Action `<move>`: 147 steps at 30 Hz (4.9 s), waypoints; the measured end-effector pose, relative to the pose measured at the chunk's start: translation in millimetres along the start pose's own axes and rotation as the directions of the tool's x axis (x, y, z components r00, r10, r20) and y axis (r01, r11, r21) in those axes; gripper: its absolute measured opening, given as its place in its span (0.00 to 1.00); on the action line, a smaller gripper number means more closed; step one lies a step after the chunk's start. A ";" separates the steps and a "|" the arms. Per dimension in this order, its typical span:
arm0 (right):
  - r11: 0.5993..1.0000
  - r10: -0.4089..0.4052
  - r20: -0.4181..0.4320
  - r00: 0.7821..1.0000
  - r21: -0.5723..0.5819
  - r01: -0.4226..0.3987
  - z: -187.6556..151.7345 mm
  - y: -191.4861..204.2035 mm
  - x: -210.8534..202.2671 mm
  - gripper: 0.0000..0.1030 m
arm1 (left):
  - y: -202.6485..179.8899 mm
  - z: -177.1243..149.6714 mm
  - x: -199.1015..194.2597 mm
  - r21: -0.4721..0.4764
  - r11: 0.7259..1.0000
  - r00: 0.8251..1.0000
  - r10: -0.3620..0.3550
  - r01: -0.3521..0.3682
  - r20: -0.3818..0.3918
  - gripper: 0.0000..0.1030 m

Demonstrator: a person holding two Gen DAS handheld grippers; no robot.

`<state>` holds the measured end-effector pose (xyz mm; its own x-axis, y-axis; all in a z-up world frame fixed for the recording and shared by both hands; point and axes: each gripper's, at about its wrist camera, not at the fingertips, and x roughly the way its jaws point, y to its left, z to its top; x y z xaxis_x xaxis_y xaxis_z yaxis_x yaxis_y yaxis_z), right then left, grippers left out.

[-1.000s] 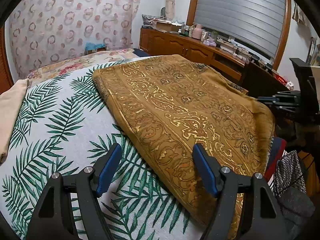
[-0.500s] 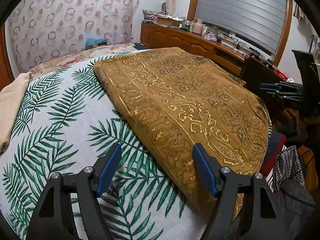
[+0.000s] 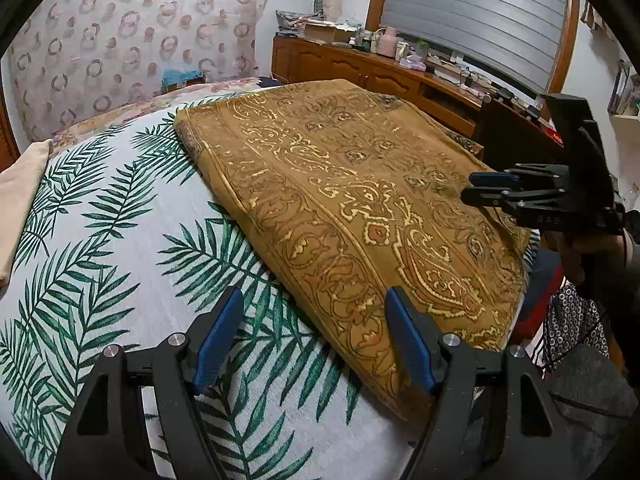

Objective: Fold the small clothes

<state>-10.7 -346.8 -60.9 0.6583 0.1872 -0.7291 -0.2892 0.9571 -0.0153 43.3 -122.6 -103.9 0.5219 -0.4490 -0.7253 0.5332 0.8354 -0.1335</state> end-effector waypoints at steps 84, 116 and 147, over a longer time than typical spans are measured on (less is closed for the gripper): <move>0.974 0.161 0.108 0.981 -0.178 -0.140 146.0 -13.0 75.4 0.07 | 89.5 127.8 25.1 -0.090 0.995 0.995 0.045 -0.037 0.088 0.21; 0.988 0.089 0.088 0.992 -0.130 -0.077 174.8 -37.0 61.2 0.48 | 132.6 163.6 77.0 -0.016 0.995 0.995 0.097 -0.097 -0.001 0.65; 0.998 0.023 0.061 0.998 0.057 -0.027 164.9 -68.7 48.6 0.06 | 151.2 170.0 103.0 -0.067 0.990 0.992 0.124 -0.125 -0.015 0.65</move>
<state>155.8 -367.0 17.6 0.6924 0.2224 -0.6864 -0.2668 0.9628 0.0428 290.8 -96.5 -84.0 0.5740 -0.3369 -0.7463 0.4183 0.9042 -0.0864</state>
